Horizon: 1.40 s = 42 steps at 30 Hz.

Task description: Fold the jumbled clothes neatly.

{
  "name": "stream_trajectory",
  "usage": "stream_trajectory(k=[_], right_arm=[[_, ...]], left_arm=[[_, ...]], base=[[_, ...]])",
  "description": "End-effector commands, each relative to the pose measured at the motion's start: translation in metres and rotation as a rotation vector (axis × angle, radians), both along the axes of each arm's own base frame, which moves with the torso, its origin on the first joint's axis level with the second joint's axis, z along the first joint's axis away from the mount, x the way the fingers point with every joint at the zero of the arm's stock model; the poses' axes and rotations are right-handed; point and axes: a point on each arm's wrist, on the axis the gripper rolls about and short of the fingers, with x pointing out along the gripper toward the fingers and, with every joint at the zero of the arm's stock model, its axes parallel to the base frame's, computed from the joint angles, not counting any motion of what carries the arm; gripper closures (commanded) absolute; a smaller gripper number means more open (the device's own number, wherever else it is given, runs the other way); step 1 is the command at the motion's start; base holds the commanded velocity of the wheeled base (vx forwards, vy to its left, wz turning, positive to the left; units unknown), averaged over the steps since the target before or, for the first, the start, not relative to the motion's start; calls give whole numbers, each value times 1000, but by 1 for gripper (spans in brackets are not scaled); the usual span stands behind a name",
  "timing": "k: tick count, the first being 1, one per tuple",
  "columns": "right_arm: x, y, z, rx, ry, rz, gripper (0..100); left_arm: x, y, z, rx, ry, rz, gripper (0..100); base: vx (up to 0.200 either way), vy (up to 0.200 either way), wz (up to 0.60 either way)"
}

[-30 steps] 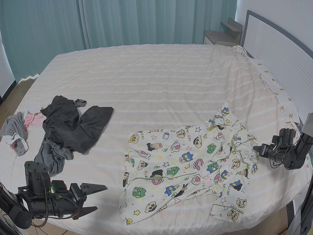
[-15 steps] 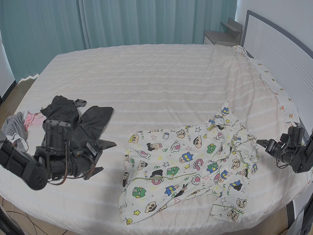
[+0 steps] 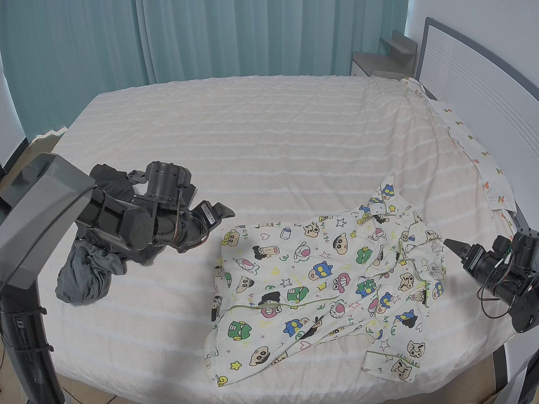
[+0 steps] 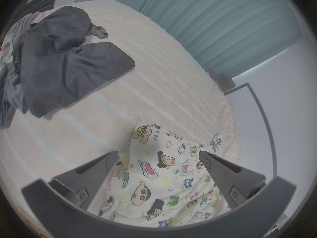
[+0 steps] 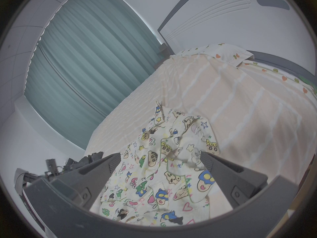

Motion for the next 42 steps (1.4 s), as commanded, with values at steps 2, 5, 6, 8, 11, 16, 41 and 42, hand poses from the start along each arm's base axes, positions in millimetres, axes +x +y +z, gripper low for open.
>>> stream_trajectory(k=[2, 5, 6, 8, 11, 16, 41, 42], right_arm=[[-21, 14, 5, 15, -20, 34, 0], [-21, 14, 5, 12, -20, 25, 0], [-21, 14, 5, 12, -20, 25, 0], [-21, 14, 5, 12, -20, 26, 0], [-22, 19, 4, 13, -12, 51, 0], [-24, 22, 4, 13, -9, 62, 0], [-27, 27, 5, -6, -34, 79, 0], [-27, 27, 5, -6, -34, 77, 0]], left_arm=[[46, -14, -48, 109, 117, -18, 0], [42, -13, -47, 140, 155, 10, 0], [42, -13, -47, 140, 155, 10, 0], [39, -11, -39, 118, 159, 29, 0], [37, -11, -34, 93, 162, 50, 0], [37, -13, -31, 65, 161, 66, 0], [63, -32, -64, 198, 86, -66, 0], [64, -33, -67, 200, 92, -68, 0]], base=[[0, 0, 0], [0, 0, 0], [0, 0, 0], [0, 0, 0], [0, 0, 0], [200, 0, 0], [8, 0, 0], [0, 0, 0]])
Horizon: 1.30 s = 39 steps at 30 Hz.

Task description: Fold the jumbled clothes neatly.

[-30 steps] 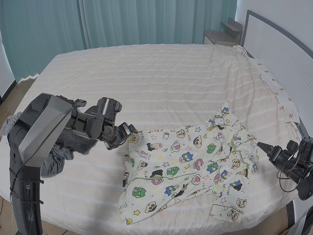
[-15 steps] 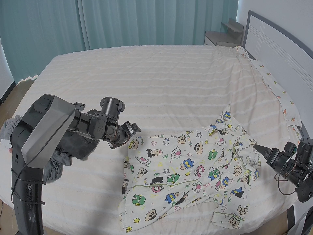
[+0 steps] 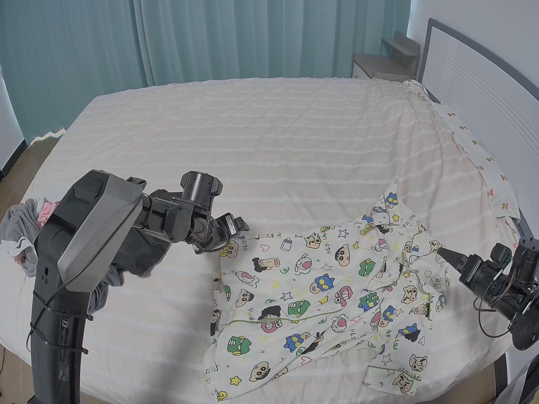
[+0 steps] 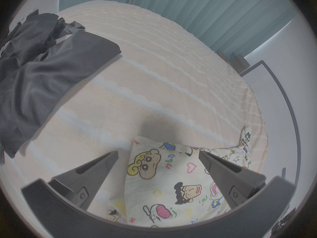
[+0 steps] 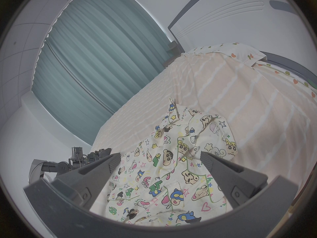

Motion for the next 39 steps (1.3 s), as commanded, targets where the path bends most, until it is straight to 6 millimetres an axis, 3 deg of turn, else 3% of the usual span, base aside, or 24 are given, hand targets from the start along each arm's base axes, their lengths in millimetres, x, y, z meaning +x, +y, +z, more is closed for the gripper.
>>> stream_trajectory(k=[1, 6, 15, 16, 23, 31, 39], right_arm=[[-1, 0, 0, -1, 1, 0, 0], [0, 0, -1, -1, 5, 2, 0], [0, 0, -1, -1, 2, 2, 0], [0, 0, -1, -1, 2, 2, 0], [-1, 0, 0, 1, 1, 0, 0], [-2, 0, -1, 2, 4, 0, 0], [-2, 1, 0, 0, -10, 1, 0]], left_arm=[[6, -9, -19, 9, 18, -15, 0], [2, -22, -31, 17, 38, -42, 0], [1, -30, -34, 17, 37, -53, 0], [1, -29, -35, 19, 38, -50, 100], [1, -23, -33, 31, 41, -26, 100], [0, -11, -10, 16, 6, 0, 100], [13, 7, 6, 2, -49, 44, 100]], base=[[0, 0, 0], [0, 0, 0], [0, 0, 0], [0, 0, 0], [0, 0, 0], [0, 0, 0], [0, 0, 0]])
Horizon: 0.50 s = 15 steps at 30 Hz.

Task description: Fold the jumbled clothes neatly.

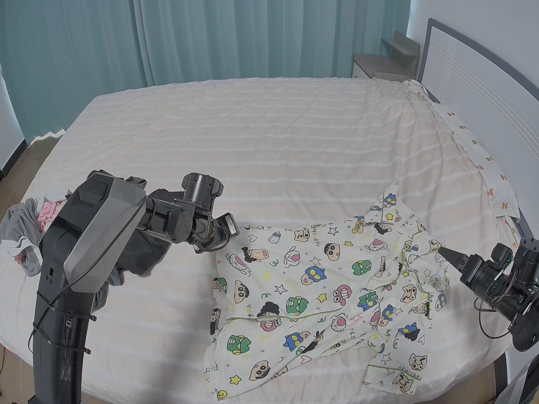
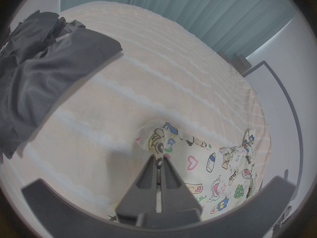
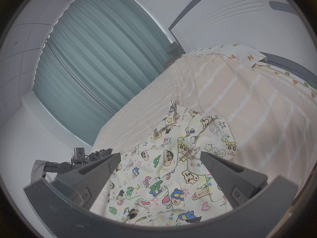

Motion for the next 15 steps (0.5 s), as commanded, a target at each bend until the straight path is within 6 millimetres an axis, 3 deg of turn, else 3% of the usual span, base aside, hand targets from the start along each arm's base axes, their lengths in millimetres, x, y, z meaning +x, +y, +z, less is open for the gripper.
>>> stream_trajectory(k=[1, 11, 15], right_arm=[[0, 0, -1, 0, 2, 1, 0], [0, 0, -1, 0, 2, 1, 0], [-1, 0, -1, 0, 8, 3, 0]], left_arm=[[6, 8, 12, -10, -38, 22, 100], [25, 31, 26, -25, -99, 75, 100], [32, 35, 23, -16, -96, 82, 100]], base=[[0, 0, 0], [0, 0, 0], [0, 0, 0]])
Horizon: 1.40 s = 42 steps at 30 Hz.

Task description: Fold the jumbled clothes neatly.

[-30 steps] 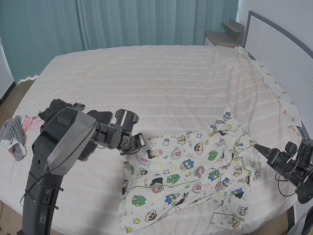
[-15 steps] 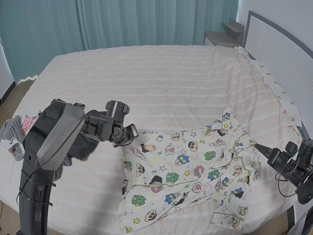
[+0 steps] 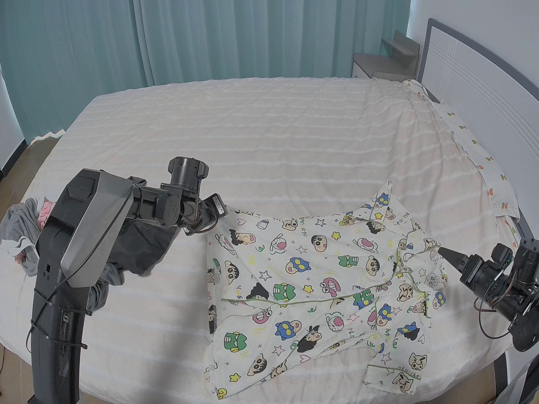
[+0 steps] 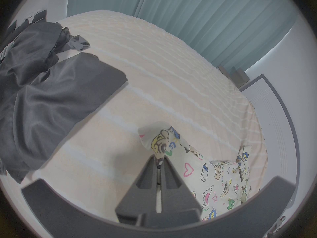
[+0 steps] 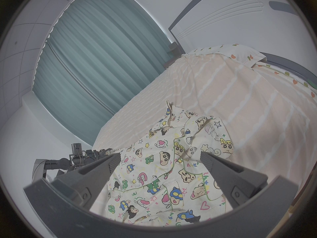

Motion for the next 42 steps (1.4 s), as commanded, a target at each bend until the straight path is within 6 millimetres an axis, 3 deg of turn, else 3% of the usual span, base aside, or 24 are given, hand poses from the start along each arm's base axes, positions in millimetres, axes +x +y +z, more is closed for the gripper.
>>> stream_trajectory(k=[1, 7, 11, 12, 19, 21, 25, 29, 30, 31, 42], right_arm=[[-1, 0, -2, 1, 10, 2, 0], [-1, 0, -2, 1, 10, 1, 0], [-1, 0, -2, 1, 11, 1, 0], [-1, 0, -2, 1, 13, 1, 0], [-1, 0, -2, 1, 10, -1, 0], [-1, 0, -1, 1, 8, -1, 0], [-2, -2, -1, 1, 5, -7, 0], [-2, -1, 0, 1, 3, -7, 0], [-2, -1, 0, 1, 3, -7, 0], [-3, -1, 2, 0, -6, -7, 0], [-5, -2, 6, 2, -28, -12, 0]], left_arm=[[9, 6, -2, 5, -1, 13, 100], [17, 5, 2, 11, 20, 14, 100], [15, 6, -8, 24, 75, 15, 100], [15, 6, -9, 24, 80, 16, 0], [15, 9, -8, 21, 87, 54, 0], [13, 21, -1, 23, 105, 79, 0], [-8, 45, 15, 8, 216, 83, 0], [-44, 50, 25, -42, 308, 14, 0], [-44, 50, 25, -42, 308, 14, 0], [-64, 46, 24, -46, 329, -39, 0], [-109, -9, 4, -55, 420, -108, 0]], base=[[0, 0, 0], [0, 0, 0], [0, 0, 0], [0, 0, 0], [0, 0, 0], [0, 0, 0], [0, 0, 0], [0, 0, 0], [0, 0, 0], [0, 0, 0], [0, 0, 0]])
